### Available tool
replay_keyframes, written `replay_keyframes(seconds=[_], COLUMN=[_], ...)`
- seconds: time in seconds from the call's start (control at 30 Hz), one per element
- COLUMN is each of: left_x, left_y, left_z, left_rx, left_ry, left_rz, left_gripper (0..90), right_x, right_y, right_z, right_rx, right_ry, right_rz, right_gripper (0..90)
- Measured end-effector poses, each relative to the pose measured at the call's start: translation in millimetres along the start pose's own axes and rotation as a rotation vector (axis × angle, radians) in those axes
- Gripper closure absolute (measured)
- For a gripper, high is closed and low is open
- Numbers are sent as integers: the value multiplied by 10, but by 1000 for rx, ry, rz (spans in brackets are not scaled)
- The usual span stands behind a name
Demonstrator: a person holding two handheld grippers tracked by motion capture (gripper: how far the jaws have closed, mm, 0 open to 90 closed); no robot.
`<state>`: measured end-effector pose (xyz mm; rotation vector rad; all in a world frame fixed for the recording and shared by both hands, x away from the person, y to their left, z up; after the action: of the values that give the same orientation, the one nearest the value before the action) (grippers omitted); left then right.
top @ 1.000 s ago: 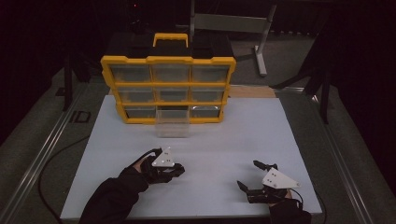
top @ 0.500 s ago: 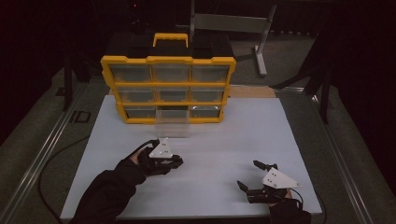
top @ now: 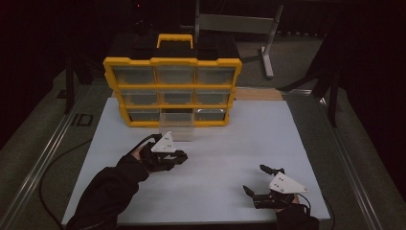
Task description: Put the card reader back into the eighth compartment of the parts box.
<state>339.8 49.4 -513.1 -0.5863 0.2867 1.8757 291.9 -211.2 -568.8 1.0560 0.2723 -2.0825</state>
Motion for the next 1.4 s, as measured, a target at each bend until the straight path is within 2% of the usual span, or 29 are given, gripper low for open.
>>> replay_keyframes(seconds=[0.4, 0.7, 1.27, 1.4], left_x=[-118, -185, -342, -378], left_y=[-143, -254, -468, -498], left_z=[151, 209, 321, 323], left_rx=[-23, -39, -100, -101], left_ry=[10, 24, 42, 51], left_rz=[8, 29, 60, 69], left_gripper=[732, 732, 732, 731], right_x=[3, 4, 6, 9], right_y=[-3, -3, -5, -5], right_z=[-4, -4, -6, -7], right_rx=[-2, -2, -2, -4], right_ry=[-1, -2, -3, -4], right_rz=[3, 2, 6, 5], right_gripper=[89, 89, 89, 89])
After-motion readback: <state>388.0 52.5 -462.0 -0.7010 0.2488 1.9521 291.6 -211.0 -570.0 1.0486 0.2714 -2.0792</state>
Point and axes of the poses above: each handheld gripper's, and its own axes: z roughly backward along the jaws, x roughly out of its underside, y roughly to its right, the point moved 10 cm from there along -z, roughly forward along the jaws, and after that the axes turned 15 degrees about -y, right-handed, at the moved point
